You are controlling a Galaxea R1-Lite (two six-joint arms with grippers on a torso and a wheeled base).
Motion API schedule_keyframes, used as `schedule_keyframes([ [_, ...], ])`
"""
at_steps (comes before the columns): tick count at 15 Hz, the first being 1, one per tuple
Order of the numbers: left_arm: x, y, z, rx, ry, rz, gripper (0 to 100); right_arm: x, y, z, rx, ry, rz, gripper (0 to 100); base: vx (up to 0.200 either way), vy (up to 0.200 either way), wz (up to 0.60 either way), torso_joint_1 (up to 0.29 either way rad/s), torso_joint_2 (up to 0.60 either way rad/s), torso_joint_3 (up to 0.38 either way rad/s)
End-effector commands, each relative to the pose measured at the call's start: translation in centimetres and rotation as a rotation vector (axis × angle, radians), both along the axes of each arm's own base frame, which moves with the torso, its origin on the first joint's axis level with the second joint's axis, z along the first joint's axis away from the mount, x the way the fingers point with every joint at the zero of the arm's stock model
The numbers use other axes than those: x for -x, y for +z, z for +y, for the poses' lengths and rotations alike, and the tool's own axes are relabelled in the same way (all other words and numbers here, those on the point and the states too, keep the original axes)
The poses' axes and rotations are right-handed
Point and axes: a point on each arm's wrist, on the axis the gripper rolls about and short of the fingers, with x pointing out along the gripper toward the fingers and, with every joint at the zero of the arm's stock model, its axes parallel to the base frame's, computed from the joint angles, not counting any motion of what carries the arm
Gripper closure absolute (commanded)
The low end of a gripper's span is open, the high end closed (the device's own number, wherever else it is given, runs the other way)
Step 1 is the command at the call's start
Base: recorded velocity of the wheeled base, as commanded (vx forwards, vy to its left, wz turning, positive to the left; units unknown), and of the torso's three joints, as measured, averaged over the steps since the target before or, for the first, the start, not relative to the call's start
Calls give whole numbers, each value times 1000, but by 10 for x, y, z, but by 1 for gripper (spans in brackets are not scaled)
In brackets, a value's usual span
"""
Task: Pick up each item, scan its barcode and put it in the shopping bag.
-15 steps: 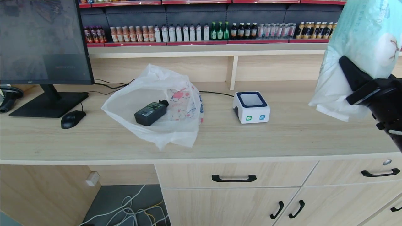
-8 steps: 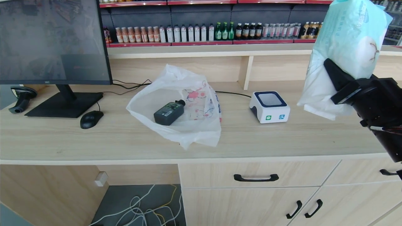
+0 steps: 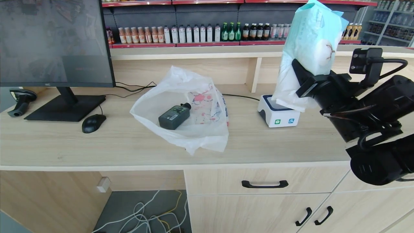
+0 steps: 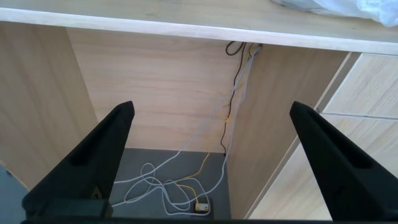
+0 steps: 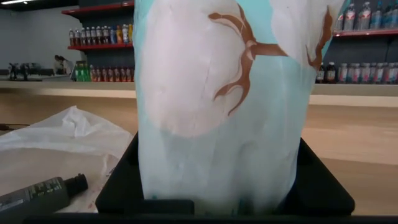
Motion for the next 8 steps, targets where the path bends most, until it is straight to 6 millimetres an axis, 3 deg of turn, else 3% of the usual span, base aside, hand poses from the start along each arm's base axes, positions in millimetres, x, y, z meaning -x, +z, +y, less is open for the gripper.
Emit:
schedule_keyframes([
  [1,0,0,0,0,1,0,0,-27,-22,12,12,11,39,100,0,0,0,0,0,0],
  [8,0,0,0,0,1,-2,0,-37,-38,0,-37,-40,101,100,0,0,0,0,0,0],
])
